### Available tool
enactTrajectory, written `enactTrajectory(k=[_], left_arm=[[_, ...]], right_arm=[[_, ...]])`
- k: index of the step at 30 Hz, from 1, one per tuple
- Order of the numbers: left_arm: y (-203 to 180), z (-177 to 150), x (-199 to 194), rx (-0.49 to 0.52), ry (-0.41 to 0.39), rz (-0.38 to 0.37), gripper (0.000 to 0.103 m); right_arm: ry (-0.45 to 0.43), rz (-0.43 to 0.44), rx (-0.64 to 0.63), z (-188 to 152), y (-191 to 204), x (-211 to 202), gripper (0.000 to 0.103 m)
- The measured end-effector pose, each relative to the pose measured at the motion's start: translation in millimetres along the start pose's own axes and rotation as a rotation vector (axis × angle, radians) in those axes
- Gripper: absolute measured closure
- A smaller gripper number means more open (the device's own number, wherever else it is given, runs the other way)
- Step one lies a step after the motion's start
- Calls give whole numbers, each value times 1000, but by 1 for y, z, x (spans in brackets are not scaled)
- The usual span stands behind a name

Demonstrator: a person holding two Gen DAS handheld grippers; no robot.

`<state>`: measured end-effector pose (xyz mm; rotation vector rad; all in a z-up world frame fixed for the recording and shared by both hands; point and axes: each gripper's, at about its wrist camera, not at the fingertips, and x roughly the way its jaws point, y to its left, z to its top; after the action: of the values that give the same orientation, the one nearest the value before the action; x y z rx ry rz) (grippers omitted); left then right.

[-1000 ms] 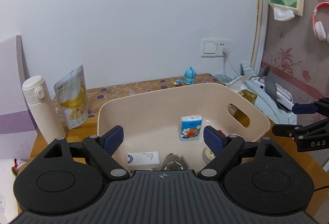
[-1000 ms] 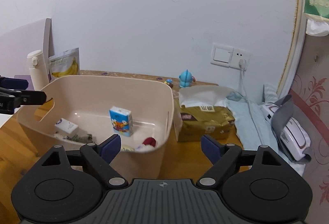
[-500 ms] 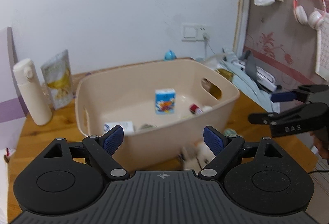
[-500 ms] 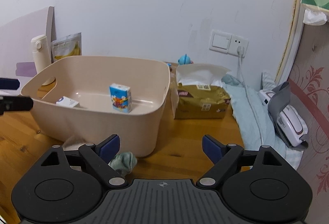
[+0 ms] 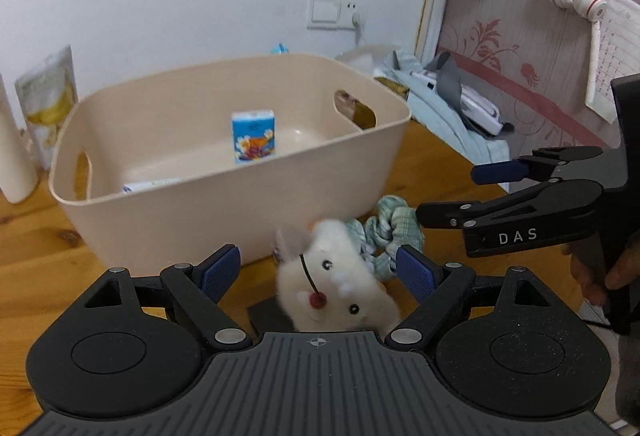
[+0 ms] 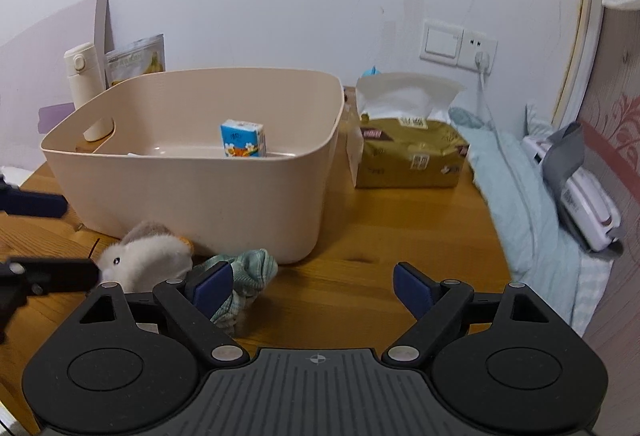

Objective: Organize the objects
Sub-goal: 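Move both tools down toward the white bunny plush and green scrunchie, then grasp the white bunny plush with the left tool while the right tool grasps the green scrunchie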

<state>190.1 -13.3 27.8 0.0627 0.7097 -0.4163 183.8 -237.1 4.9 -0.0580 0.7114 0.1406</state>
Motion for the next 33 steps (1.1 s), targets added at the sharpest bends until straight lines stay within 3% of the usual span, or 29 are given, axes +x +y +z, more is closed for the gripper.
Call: enactTrajectory(k=[6,12,14,15,19,21,25,33], left_arm=[[1,-3,19,-1,36,36,17],[6,-6,29,-12,32,16,17],[6,-7,31,-4,21,17,27],[6,-7,32,-4,22,10,37],[7,-7,36,7,45,-16,69],[7,-7,36,21,47,-2,79],[14,-8,26,-7,29,11,86],[31,-2,-12,-30,-42,46,87]], right_arm=[[23,54,49,-7,-1,13,17],[49,121,132,-11,-3,28,25],[56,131,132,-12,-1,30,32],[59,134,131,-12,0,31,38],[66,153,152,-14,2,35,70],[72,162,154,-15,4,36,77],[69,146,146,-17,5,33,86],[16,84,141,-14,-3,10,88]])
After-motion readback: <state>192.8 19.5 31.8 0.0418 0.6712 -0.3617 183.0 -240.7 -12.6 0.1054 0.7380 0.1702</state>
